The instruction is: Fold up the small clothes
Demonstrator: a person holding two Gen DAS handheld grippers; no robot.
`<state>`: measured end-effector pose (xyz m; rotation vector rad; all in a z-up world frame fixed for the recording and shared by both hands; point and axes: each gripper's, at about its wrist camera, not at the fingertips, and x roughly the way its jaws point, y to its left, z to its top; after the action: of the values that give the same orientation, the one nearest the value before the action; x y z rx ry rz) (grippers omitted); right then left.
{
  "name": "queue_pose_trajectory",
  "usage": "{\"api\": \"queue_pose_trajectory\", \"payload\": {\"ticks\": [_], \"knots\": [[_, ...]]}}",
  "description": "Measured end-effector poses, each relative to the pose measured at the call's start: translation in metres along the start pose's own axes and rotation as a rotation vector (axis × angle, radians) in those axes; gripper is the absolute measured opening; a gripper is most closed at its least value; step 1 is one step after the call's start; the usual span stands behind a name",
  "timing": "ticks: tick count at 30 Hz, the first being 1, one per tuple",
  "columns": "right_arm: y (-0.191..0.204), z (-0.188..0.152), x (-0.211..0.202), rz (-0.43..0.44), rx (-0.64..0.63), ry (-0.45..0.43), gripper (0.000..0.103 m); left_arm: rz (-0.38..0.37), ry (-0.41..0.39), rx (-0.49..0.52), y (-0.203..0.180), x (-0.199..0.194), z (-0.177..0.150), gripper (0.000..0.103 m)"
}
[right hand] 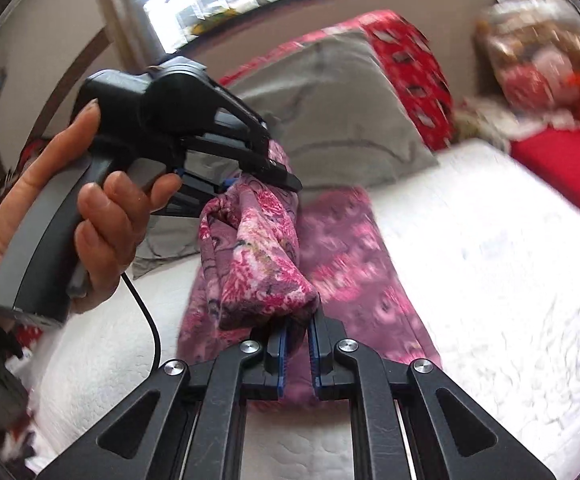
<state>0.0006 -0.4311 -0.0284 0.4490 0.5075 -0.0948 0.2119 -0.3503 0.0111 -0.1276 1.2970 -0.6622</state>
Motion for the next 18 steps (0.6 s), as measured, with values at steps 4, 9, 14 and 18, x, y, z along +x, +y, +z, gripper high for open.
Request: {"api": "queue_pose_trajectory", "payload": {"ticks": [4,9,14,18], "knots": [[-0.031,-0.012,0.018,-0.002,0.117,0.093,0.009,-0.106,-0.021,-0.088,0.017,-0.009,-0.005,0.023],[-0.056,-0.022,0.029,0.006,0.221,0.200,0.020,-0.098,-0.134,-0.175,0.074,-0.052,-0.010,0.039],[-0.074,0.013,-0.013,-0.002,0.236,0.028,0.047,0.001,-0.164,-0.235,0.138,-0.070,-0.028,0.040],[-0.083,0.068,0.021,0.019,0.218,0.032,0.061,-0.046,-0.131,-0.314,0.163,-0.060,-0.045,0.040]]}}
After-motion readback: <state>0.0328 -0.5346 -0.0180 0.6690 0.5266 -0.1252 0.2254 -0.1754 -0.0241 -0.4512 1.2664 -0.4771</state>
